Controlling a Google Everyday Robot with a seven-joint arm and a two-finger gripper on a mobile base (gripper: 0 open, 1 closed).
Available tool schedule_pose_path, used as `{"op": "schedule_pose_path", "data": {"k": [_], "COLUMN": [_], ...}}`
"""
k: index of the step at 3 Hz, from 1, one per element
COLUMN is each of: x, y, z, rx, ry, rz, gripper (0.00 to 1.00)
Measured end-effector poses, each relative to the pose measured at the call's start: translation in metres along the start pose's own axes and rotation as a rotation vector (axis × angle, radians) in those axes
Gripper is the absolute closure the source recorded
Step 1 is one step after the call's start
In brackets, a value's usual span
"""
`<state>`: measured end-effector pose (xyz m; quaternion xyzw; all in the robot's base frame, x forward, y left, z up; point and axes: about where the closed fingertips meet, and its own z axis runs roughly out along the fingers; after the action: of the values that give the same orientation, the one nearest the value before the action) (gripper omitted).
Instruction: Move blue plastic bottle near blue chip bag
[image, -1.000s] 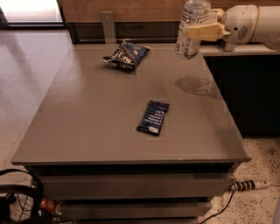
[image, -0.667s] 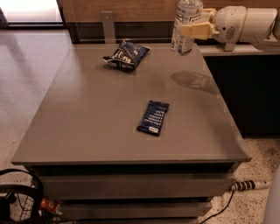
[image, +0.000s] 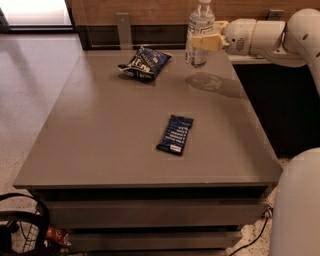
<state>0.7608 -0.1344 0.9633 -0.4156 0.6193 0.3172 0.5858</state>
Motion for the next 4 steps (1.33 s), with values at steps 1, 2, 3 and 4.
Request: {"op": "schedule_pose_path", "data": {"k": [1, 2, 3, 4], "x": [0.015, 0.026, 0.039, 0.051], "y": [-0.008, -0.014, -0.012, -0.009], "z": [0.02, 0.043, 0.068, 0.085], "rx": [-0.002, 0.007, -0.001, -0.006], "ry": [0.012, 0.036, 0.043, 0.043], "rz": [0.027, 0.029, 0.029, 0.03], "gripper": [1.0, 1.0, 1.0, 1.0]}}
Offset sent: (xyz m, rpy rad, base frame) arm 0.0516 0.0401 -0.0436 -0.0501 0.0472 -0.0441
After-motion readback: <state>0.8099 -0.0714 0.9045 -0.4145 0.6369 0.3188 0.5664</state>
